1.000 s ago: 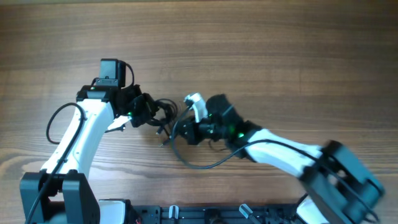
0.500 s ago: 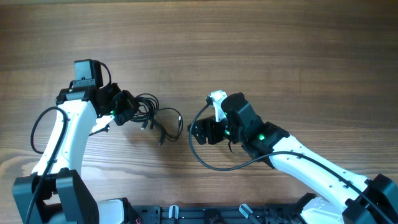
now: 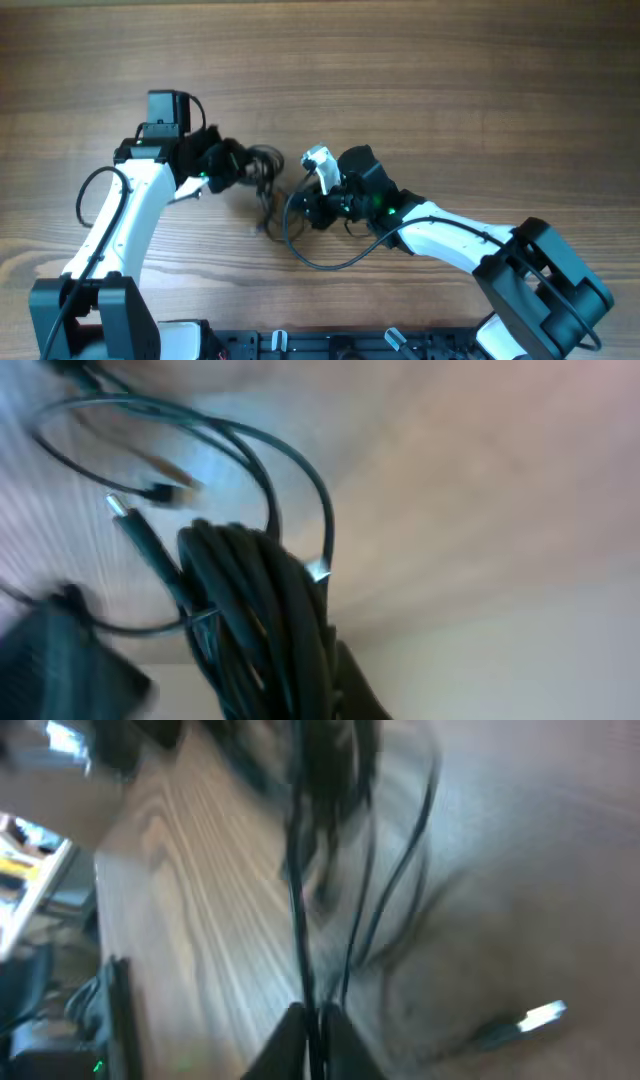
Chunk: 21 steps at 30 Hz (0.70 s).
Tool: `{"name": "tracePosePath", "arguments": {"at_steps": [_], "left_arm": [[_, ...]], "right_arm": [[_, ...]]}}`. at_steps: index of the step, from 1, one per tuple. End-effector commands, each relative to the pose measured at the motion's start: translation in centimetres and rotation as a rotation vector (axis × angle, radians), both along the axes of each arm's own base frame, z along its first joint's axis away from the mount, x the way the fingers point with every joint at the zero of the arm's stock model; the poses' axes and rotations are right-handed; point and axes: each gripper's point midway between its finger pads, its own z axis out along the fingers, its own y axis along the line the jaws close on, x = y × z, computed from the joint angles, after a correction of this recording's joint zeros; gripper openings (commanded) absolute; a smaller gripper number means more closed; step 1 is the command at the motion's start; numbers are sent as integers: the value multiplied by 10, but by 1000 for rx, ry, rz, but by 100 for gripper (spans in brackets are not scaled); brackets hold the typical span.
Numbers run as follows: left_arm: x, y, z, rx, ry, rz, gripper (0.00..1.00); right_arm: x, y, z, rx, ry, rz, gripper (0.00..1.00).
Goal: Untangle cables
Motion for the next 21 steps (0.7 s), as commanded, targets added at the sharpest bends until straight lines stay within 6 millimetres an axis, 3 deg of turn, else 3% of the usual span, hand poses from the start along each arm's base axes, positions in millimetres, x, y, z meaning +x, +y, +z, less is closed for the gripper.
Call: {"name": "tracePosePath", "arguments": {"at_steps": [1,4,7,8,9,11,13,15,17,21], "left_arm": [[45,-16,43,-130,-222,5,4],[81,-18,83,-18,-615,-171,4],[90,-28,112,41,-864,-322,4],[90,-40,129,62,-998,-414,4],[87,-53,141,75,-1107,-501,4],[64,-88,150,87,-1302,-742,4],[38,-114,140,107,-1424,-964,4],[5,-134,107,153,-1475,-1210,4],[-16,-138,82,193,-1468,-1364,4],[-45,-136,62,199,-1513,-1558,4]], "right_arm": [[11,-35,5,-16,105,-77,5],[29,-100,17,-91,105,-194,5],[49,-155,30,-149,73,-361,6],[58,-182,39,-166,51,-454,26],[63,-193,46,-164,31,-494,61],[71,-212,60,-144,-6,-557,100],[73,-216,63,-140,-12,-571,100],[73,-216,63,-132,4,-582,100],[71,-213,64,-114,17,-574,100],[55,-184,82,-1,-35,-358,100]]}}
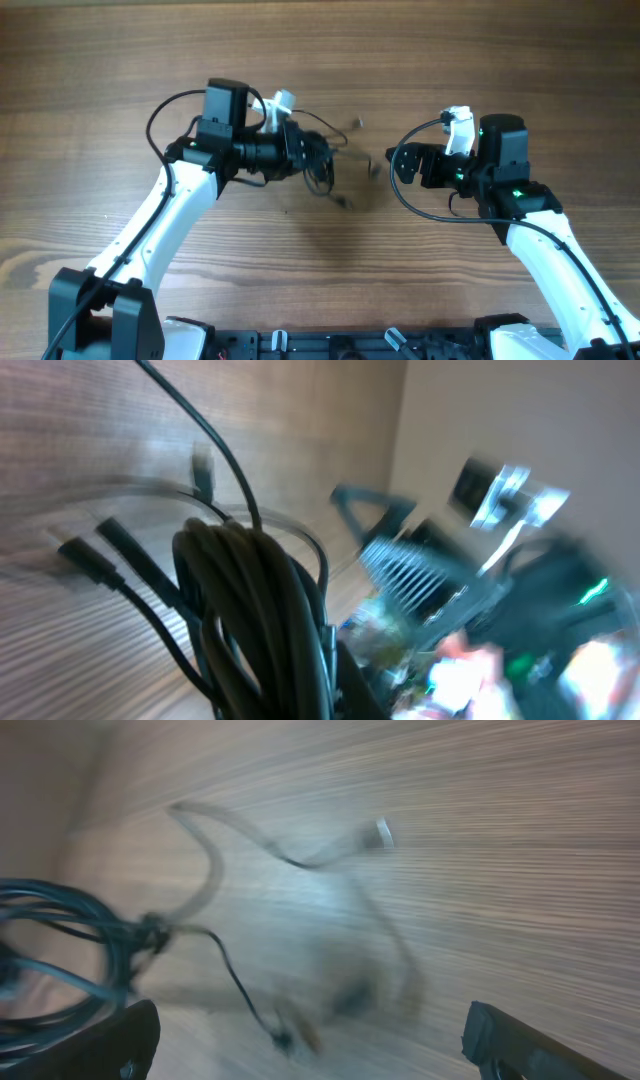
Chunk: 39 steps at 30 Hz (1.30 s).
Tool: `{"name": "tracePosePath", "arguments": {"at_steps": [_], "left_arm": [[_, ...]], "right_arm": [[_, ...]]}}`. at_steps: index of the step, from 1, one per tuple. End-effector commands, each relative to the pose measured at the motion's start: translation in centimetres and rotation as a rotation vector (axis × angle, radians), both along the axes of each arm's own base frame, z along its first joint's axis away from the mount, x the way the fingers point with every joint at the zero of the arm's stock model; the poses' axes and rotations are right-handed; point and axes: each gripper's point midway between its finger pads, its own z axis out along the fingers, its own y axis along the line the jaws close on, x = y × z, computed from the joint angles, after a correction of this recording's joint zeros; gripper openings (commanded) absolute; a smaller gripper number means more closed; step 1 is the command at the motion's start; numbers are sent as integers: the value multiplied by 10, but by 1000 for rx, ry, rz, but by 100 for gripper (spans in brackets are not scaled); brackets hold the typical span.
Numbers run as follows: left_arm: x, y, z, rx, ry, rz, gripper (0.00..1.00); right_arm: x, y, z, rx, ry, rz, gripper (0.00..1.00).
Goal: Untangle cables
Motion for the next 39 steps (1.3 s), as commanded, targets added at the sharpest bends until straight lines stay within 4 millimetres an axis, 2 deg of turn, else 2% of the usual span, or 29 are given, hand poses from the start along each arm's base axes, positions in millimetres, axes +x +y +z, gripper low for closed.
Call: {"name": "tracePosePath", "arguments": {"at_steps": [1,5,7,10,14,16,18,20,22,29,31,33,35,36,37,38,39], "left_arm": [[-22,3,-9,69,-336,-267,4],[-33,5,-11,64,-338,-315,4],[-43,-1,0,-22,-374,-371,4],[-63,-9,28,-215,-398,-442,4],[-74,-11,44,-325,-355,-458,4],[-78,-11,53,-383,-350,-467,4],[-80,-12,53,-388,-343,-473,4],[-85,-16,53,-391,-332,-488,4],[-88,-19,53,-392,-329,-502,4],[-87,-22,43,-331,-334,-505,4],[-85,-22,38,-303,-336,-501,4],[-84,-22,36,-288,-337,-498,4],[-81,-19,34,-273,-336,-486,4],[-79,-17,34,-272,-338,-478,4],[-76,-15,34,-268,-339,-467,4],[-72,-11,31,-248,-341,-449,5],[-67,-6,26,-217,-335,-429,9]], "right_arm": [[-18,31,26,84,-147,274,100],[-27,47,48,126,-312,452,100],[-35,54,55,185,-341,522,100],[-47,63,52,262,-353,635,100],[-68,74,61,479,-417,838,100],[-68,75,54,549,-398,872,100],[-69,74,51,627,-382,915,100],[-61,75,42,646,-313,897,100],[-60,78,42,641,-326,911,100],[-83,109,48,649,-347,1047,99],[-94,120,49,655,-353,1097,90],[-96,122,49,658,-345,1102,75],[-93,120,48,651,-350,1090,52],[-92,120,48,650,-351,1089,37],[-92,120,48,650,-350,1088,16],[-91,119,47,647,-343,1078,4],[-85,119,44,631,-306,1036,4]]}}
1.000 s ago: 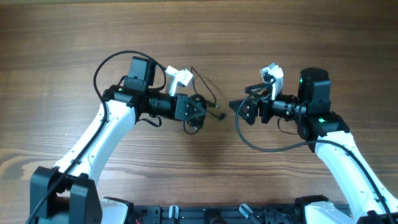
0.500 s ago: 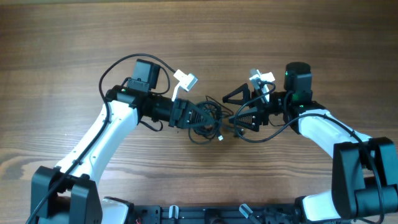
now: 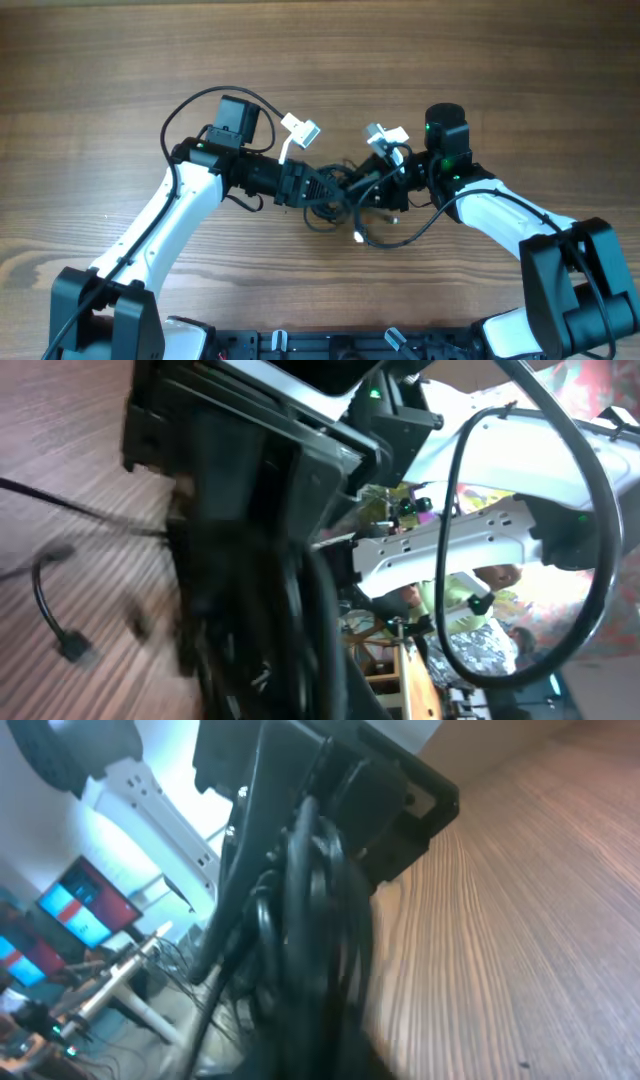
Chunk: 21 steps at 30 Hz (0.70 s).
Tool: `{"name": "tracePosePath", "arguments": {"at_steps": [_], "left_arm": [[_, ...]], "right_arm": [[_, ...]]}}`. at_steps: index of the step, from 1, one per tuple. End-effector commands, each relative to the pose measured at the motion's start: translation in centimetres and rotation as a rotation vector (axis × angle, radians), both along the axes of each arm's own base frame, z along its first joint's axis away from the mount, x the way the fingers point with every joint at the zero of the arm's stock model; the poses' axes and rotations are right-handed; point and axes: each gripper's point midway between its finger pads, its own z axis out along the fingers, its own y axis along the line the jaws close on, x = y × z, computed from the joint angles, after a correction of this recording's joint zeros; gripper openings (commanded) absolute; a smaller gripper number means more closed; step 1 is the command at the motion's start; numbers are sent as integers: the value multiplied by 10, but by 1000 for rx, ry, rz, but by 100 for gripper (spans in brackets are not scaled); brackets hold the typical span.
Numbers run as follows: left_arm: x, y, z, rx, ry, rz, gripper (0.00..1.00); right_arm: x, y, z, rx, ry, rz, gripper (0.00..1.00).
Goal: Untangle cables
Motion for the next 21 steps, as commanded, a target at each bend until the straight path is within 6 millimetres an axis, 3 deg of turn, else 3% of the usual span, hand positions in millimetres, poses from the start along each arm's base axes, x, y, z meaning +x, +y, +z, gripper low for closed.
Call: {"name": "tracePosePath", "arguments": {"at_steps": [1,2,5,9,12,15,19,21], "left_arm": [[21,20,-14,93,-23,99,40],[25,24,-17,114,-24,121,98],[43,38,-19,140,62,220,100],[60,37,-19,167,139,301,100],[70,38,-55,399,304,486,99],[71,35,-74,530,402,614,80],[77,32,-88,621,510,803,77],[85,42,-94,656,544,924,82]], "right_arm": [[12,-2,-6,-46,92,-55,4],[19,-3,-9,-65,111,-92,4],[46,-7,-22,-153,226,-257,4],[72,-10,-36,-234,443,-435,4],[90,-14,-43,-258,579,-564,4],[107,-19,-41,-239,631,-660,4],[114,-18,-28,-190,605,-671,4],[114,-17,-28,-189,604,-669,4]]}}
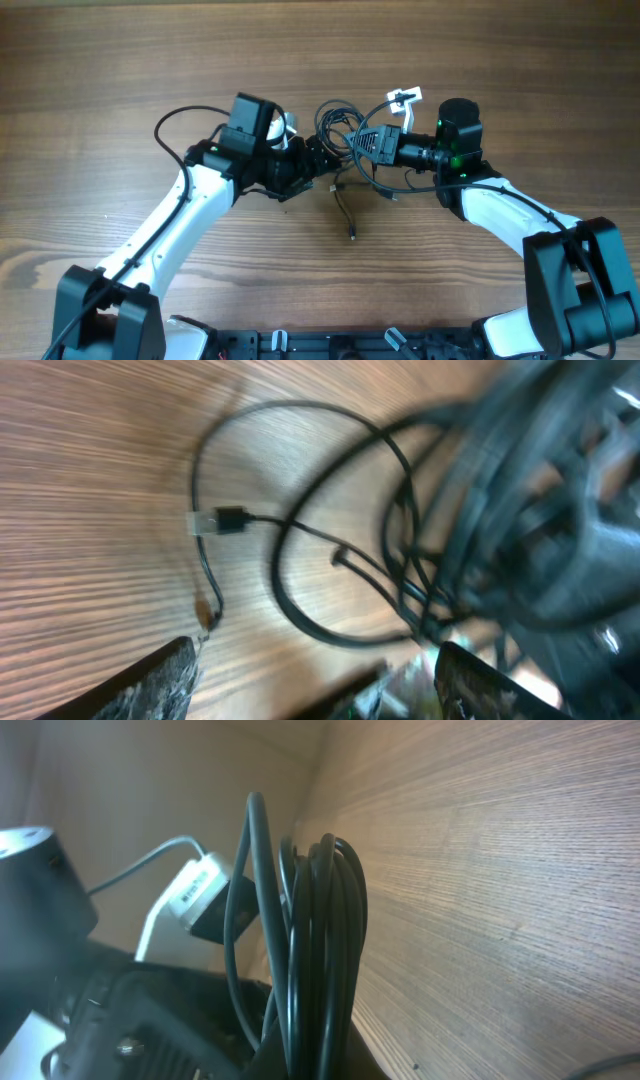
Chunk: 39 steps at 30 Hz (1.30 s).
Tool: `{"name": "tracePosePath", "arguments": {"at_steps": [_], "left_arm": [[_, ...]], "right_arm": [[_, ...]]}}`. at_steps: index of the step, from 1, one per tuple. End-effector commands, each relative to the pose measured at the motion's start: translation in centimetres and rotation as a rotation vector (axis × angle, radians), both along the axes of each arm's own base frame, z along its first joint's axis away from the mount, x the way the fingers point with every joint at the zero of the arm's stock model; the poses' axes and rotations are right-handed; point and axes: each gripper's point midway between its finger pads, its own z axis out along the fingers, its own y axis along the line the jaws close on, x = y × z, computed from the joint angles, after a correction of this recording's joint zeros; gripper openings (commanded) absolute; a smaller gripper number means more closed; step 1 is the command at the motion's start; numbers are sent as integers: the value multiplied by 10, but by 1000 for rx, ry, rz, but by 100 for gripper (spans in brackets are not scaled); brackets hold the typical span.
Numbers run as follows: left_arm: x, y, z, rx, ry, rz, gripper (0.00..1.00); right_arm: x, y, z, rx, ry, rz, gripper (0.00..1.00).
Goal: Untangle cables
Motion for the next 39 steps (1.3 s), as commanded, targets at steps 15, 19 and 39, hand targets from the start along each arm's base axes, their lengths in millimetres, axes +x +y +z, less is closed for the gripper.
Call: {"name": "tracePosePath", "arguments": {"at_steps": [15,19,39], "left_arm": [[60,35,35,-37,-79,383,71],[56,37,52,-41,-145,348,72],[54,-8,-57,81,21,225,35]], "right_arm": [[9,13,-9,-59,-21,-78,4],[10,13,-10,-62,-22,-85,4],[-3,19,-5,-26,-3,-2,4]]}}
